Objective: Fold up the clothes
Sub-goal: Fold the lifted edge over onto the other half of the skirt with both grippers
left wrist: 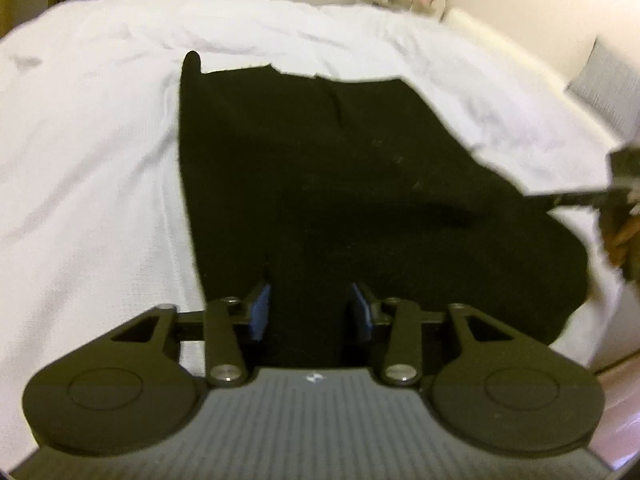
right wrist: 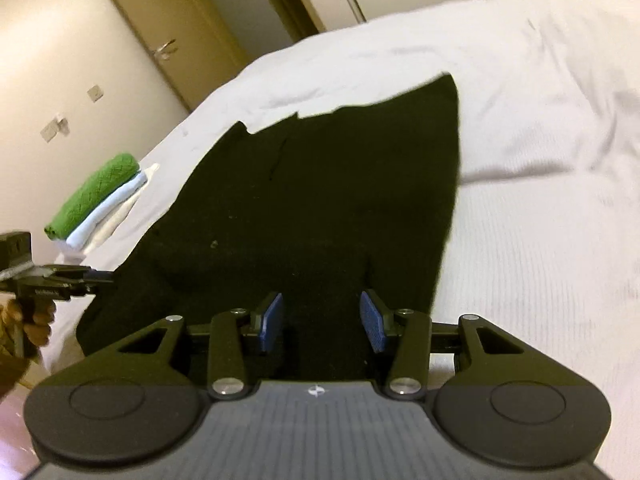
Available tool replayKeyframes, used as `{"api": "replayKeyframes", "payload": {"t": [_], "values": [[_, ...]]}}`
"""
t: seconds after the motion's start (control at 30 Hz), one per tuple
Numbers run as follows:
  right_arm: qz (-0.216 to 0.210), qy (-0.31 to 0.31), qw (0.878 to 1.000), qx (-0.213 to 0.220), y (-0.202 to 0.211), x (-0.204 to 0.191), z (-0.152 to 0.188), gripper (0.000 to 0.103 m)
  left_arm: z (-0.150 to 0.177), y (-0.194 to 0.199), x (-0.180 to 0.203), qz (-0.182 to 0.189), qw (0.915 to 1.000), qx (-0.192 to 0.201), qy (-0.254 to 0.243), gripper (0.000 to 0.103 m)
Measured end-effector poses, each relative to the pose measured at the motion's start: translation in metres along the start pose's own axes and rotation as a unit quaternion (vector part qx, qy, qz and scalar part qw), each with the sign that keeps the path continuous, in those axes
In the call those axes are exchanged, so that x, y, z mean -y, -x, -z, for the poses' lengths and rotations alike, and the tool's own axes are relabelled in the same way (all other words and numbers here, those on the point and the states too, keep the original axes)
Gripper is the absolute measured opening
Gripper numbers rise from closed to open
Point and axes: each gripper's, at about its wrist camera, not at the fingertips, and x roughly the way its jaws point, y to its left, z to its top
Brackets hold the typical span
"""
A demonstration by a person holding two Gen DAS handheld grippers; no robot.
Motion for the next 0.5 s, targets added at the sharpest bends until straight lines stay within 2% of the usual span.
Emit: {"api": "replayKeyframes", "payload": {"t": [0.03, 0.07, 0.1, 0.23, 0.3, 0.4, 0.5], "values": [[0.004, -0.001, 1.000, -0.002, 0.000, -0.001, 0.002, 0.035, 0.002, -0.002, 0.008, -0.022, 0.9995, 0.002, -0.022, 0.014], [0.008, -0.002, 1.000, -0.004, 0.000, -0.001, 0.004, 0.020, 0.005, -0.003, 0.015, -0.044, 0.9980, 0.004, -0.045, 0.008], [0.012, -0.002, 1.000, -0.006, 0.001, -0.002, 0.006, 0.011, 0.007, -0.005, 0.023, -0.066, 0.9956, 0.006, -0.067, 0.005], [0.023, 0.054, 0.998, 0.029, 0.005, -0.030, 0.001, 0.007, 0.004, 0.005, 0.040, -0.100, 0.9876, 0.039, -0.115, 0.005], [0.031, 0.065, 0.996, 0.047, 0.009, -0.036, -0.005, 0.006, 0.001, 0.010, 0.038, -0.108, 0.9868, 0.055, -0.108, 0.005], [0.029, 0.070, 0.994, 0.079, 0.018, -0.037, -0.014, 0.005, -0.002, 0.025, 0.028, -0.098, 0.9890, 0.087, -0.069, 0.006], [0.035, 0.071, 0.991, 0.108, 0.018, -0.035, -0.018, 0.005, -0.001, 0.033, 0.024, -0.102, 0.9861, 0.115, -0.064, 0.007]]}}
